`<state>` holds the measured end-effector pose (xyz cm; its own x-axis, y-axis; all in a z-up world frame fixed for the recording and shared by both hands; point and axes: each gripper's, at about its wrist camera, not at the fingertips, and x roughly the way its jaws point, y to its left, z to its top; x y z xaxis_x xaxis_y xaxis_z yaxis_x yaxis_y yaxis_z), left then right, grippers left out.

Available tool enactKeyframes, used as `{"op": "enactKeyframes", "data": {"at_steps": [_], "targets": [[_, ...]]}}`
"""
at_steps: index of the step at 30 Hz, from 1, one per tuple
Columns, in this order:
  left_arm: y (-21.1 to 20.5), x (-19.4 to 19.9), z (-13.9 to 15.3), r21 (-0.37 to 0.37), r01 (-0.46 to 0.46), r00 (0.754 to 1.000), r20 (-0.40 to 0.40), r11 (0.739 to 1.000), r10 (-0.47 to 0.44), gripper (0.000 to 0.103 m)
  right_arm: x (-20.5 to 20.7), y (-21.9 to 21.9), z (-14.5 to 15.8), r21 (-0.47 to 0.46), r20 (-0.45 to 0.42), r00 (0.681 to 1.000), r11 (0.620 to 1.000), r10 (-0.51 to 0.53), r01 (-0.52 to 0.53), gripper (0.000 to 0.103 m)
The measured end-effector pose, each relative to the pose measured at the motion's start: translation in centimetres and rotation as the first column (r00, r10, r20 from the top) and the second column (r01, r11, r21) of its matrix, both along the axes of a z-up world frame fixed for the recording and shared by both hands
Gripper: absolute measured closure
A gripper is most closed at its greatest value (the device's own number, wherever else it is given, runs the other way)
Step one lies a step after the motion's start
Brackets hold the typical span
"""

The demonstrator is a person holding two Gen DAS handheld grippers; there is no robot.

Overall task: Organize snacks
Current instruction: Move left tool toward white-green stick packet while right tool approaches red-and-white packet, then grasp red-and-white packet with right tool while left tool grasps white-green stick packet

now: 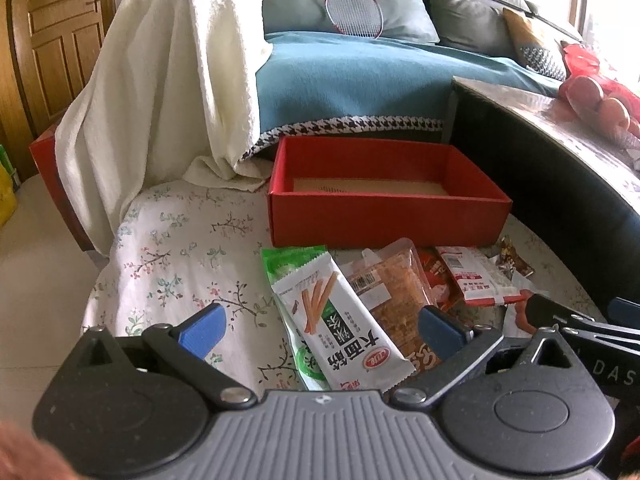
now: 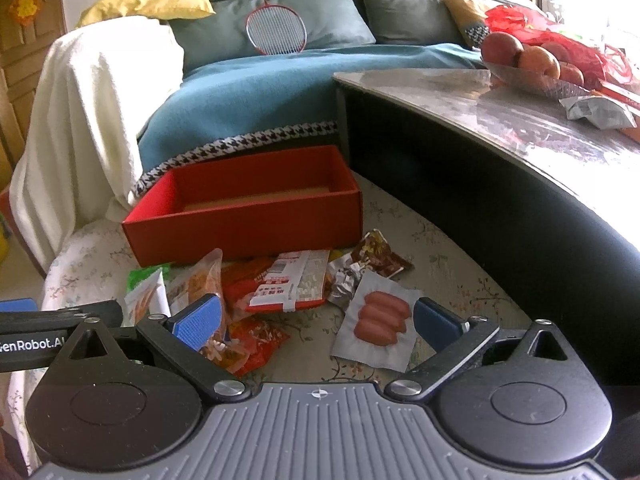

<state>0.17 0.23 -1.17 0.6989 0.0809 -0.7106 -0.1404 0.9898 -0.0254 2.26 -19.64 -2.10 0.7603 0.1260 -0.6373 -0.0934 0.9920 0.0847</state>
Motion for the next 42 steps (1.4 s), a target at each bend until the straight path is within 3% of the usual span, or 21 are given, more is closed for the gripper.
{"op": "enactKeyframes", "data": {"at_steps": [24,29,42], "targets": [[-0.3,1.0,-1.1,-0.036,0.021,0.997,-0.070,0.999,-0.024,0.006,1.7,0.3,-1.8,-0.007,-0.119,0.993,1.000,-0.004,0.003,0.002],[0.2,1.5,-1.5,-0.074,0.008,0.995,-0.095,0.997,-0.015,0.006,1.9,0.4,-1.9,-0.006,-0.126,0.992,1.000,0.002,-0.003,0.002],[0.2,1.7,-1.8,-0.060,0.007,0.995,-0.097,0.998,-0.013,0.006,2.1,0.4,-2.2,-0.006,-0.140,0.990,1.000,0.000,-0.001,0.002]]}}
